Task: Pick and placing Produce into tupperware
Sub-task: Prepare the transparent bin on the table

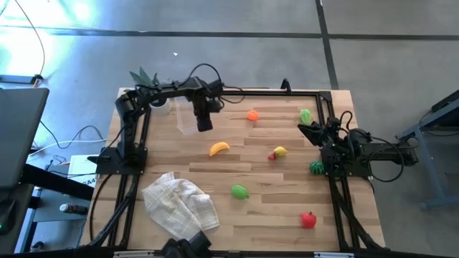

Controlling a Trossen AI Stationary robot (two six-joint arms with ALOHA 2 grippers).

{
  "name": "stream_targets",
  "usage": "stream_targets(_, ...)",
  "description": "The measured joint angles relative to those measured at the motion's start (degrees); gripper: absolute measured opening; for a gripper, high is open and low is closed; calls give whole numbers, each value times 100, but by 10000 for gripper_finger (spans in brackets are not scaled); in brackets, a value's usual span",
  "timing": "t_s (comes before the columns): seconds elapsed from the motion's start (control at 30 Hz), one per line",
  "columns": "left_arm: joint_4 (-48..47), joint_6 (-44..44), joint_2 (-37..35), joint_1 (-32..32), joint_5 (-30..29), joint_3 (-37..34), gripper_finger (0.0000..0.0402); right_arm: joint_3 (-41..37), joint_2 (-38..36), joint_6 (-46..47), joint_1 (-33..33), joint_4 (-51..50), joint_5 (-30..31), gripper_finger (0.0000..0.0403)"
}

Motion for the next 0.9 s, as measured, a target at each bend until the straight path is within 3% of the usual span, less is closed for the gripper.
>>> stream_targets(0.33,131,-292,355,-562,188,0,3,0,0,55,0,-7,-240,126)
stream_targets(0.9,223,-930,371,-1666,428,-2,3,0,0,55,2,-87,-260,126)
